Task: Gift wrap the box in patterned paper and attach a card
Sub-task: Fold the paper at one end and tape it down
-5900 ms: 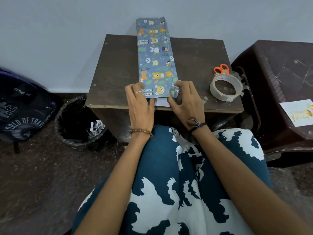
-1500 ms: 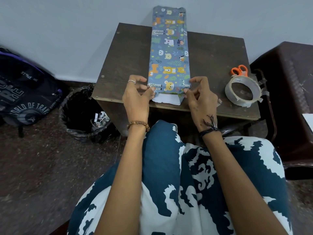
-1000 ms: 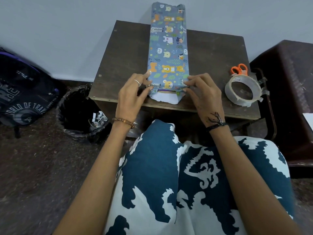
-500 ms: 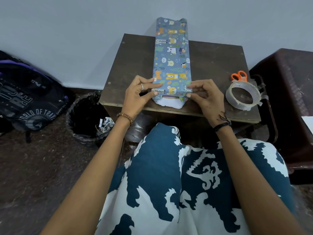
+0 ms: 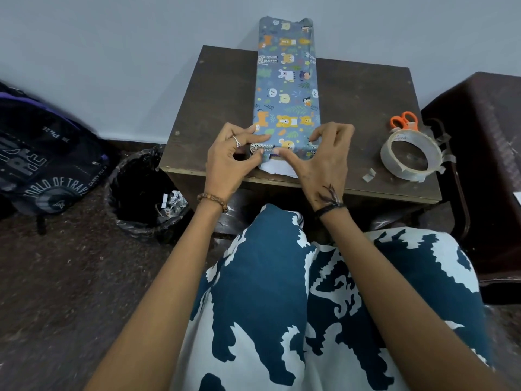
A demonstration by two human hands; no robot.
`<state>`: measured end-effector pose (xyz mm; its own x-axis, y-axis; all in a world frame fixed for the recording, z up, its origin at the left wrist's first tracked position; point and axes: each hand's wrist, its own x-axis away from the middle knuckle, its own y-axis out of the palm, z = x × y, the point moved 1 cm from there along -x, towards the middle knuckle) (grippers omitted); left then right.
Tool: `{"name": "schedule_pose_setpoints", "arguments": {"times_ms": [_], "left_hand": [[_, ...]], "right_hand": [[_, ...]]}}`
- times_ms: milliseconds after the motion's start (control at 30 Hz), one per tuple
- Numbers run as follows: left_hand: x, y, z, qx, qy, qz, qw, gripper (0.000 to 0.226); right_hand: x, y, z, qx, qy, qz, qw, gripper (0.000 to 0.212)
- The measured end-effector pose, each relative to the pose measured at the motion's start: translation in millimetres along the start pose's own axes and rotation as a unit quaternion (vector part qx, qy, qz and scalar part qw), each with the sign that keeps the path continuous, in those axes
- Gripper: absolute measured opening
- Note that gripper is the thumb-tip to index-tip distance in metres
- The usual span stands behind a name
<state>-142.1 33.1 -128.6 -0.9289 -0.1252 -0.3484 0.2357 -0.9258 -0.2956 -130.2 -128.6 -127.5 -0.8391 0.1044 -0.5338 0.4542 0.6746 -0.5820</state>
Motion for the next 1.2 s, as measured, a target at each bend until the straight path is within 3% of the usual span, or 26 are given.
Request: {"name": "schedule_pose_setpoints", "arguments": {"times_ms": [200, 333, 467, 667, 800, 967, 1200], "left_hand": [[-2, -1, -2, 0.003, 0.003, -0.003, 1.0, 0.031], [-3, -3, -2, 0.011, 0.002, -0.017, 1.0, 0.032], [-2, -6, -1, 0.019, 0.006, -0.039, 0.999, 0.03], [-4, 2, 2, 0.022, -0.019, 0.021, 0.999, 0.029], [-7, -6, -5, 0.001, -0.003, -0.019, 1.0, 0.033], [0, -2, -9, 0.023, 0.036, -0.005, 0.999, 0.015], [8, -7, -12, -0.115, 0.131, -0.005, 0.985, 0.014]], "right_hand": [[-9, -13, 21, -0.168, 0.058, -0.041, 0.983, 0.029], [-12, -25, 26, -0.204, 0.058, -0.073, 0.974, 0.025], [-11, -27, 23, -0.203, 0.047, -0.065, 0.976, 0.024], [-13, -27, 24, -0.212, 0.056, -0.082, 0.972, 0.023], [-19, -31, 29, -0.207, 0.043, -0.12, 0.97, 0.024], [-11, -33, 27, -0.138, -0.038, -0.093, 0.985, 0.012], [-2, -35, 34, -0.056, -0.147, -0.077, 0.985, 0.009]]}}
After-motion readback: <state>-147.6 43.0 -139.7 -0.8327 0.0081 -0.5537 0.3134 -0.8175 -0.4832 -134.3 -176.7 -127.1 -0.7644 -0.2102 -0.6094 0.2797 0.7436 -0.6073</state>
